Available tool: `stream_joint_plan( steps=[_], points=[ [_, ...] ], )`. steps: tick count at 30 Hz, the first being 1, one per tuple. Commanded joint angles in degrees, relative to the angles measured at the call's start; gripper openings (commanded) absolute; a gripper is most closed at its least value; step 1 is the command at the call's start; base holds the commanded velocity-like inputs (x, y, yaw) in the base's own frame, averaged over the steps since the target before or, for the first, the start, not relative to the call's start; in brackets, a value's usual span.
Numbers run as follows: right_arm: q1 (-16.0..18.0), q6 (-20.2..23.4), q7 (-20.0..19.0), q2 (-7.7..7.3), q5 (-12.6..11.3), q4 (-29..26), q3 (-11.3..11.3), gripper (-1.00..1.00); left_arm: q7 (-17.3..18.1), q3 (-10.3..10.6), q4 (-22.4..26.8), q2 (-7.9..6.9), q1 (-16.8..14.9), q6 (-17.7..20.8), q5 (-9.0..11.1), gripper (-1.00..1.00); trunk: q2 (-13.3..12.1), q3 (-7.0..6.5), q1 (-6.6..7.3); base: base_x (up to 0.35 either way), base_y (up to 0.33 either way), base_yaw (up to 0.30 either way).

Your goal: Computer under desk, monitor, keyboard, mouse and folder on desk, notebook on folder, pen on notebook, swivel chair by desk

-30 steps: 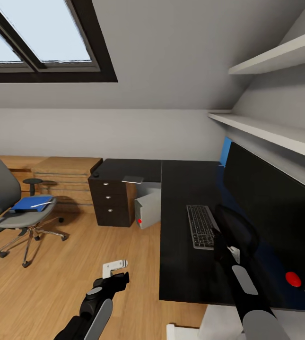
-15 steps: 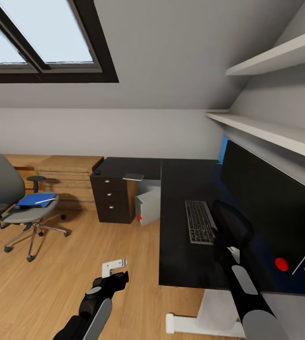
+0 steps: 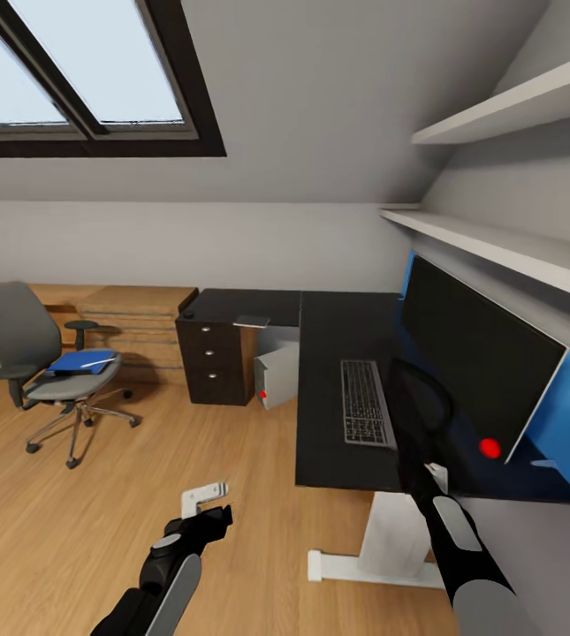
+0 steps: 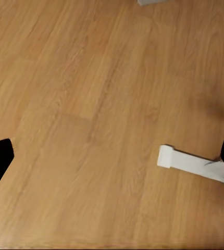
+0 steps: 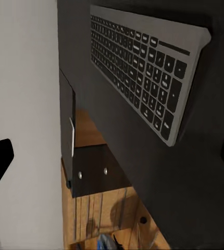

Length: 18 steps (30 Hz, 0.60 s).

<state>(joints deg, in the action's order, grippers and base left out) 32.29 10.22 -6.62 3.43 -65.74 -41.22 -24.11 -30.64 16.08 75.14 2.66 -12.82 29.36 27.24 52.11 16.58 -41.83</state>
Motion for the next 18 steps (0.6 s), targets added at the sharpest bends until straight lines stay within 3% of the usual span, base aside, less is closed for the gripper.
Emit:
stream_joint_plan(
  steps=[1,7,8,9,11,15,18],
  points=[
    [0.1,0.5,-0.1,0.08,-0.4,0.0,-0.3,1.00,-0.6,-0.2,-0.1,-0.02,-0.1,0.1,0.6,1.00,0.1,0.08,0.03,-0.334,0.000,0.000],
    [0.1,0.3,2.6,0.30,-0.1,1.0,1.2,1.00,-0.6,-3.3,-3.1,-0.06,-0.1,0.0,0.5,1.00,0.1,0.08,0.03,-0.334,0.000,0.000],
    [0.1,-0.6,4.4,0.37,0.7,3.3,3.9,1.00,-0.5,-5.2,-3.9,-0.04,-0.1,-0.1,0.4,1.00,0.1,0.08,0.03,-0.335,0.000,0.000],
    [0.1,-1.0,4.7,0.38,1.1,3.8,4.9,1.00,-0.4,-5.5,-4.0,-0.04,-0.1,-0.1,0.4,1.00,0.1,0.08,0.03,-0.335,0.000,0.000],
    [0.1,-3.7,5.3,0.39,3.1,5.3,9.5,1.00,-0.4,-6.4,-4.4,-0.09,-0.1,-0.2,0.3,1.00,0.1,0.08,0.03,-0.335,0.031,0.000],
    [0.1,-11.0,5.7,0.35,7.2,9.2,17.1,1.00,-0.3,-6.7,-8.2,-0.60,-0.1,-0.4,0.3,1.00,0.1,0.08,0.03,-0.316,0.109,0.000],
    [0.1,-16.9,5.7,0.42,9.6,13.3,21.1,1.00,-0.3,-6.7,-13.2,-1.01,-0.1,-0.6,0.1,1.00,0.1,0.08,0.03,-0.176,0.086,0.000]
  ],
)
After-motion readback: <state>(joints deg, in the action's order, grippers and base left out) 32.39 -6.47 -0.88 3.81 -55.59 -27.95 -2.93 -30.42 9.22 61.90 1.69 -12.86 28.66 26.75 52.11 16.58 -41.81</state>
